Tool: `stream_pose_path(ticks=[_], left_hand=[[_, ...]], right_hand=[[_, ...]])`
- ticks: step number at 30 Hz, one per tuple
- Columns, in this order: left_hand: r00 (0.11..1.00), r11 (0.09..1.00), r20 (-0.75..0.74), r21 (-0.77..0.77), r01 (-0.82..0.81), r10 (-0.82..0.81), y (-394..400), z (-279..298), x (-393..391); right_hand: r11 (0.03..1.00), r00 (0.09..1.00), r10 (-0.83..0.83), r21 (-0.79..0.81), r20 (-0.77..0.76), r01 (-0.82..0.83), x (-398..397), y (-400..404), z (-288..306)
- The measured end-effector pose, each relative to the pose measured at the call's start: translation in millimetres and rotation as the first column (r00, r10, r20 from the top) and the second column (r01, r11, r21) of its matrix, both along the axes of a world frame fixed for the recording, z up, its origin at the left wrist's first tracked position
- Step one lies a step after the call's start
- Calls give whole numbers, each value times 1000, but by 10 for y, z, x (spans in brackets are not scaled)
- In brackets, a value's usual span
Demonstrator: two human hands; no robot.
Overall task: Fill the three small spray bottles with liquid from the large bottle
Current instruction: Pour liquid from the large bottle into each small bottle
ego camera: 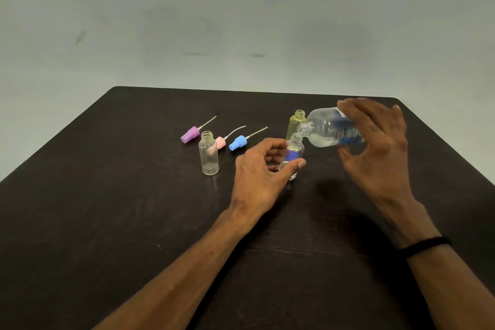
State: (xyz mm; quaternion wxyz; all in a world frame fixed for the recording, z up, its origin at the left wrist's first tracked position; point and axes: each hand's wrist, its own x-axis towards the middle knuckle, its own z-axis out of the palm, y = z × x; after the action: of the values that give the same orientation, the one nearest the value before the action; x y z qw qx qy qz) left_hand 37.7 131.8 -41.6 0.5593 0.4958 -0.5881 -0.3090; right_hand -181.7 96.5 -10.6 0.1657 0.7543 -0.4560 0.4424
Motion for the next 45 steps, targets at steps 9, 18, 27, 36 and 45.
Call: stream_pose_path(ticks=[9,18,27,36,45], left_hand=[[1000,1000,3,5,2,-2,1,3,5],[1000,1000,4,6,5,-5,4,10,10],[1000,1000,-12,14,1,-1,-8,-6,6],[1000,1000,-6,9,2,-2,-4,4,14],[1000,1000,-21,15,7,-7,1,7,1]], right_hand=[[1000,1000,1,2,-6,-1,-4,-10,-17],[1000,1000,-2,-4,-7,2,-5,-11,-11],[1000,1000,0,-16,-11,-1,-6,-6,-6],[1000,1000,10,-15,-13,-10,-12,-7,-4],[1000,1000,12,-20,-21,-13,-19,3,7]])
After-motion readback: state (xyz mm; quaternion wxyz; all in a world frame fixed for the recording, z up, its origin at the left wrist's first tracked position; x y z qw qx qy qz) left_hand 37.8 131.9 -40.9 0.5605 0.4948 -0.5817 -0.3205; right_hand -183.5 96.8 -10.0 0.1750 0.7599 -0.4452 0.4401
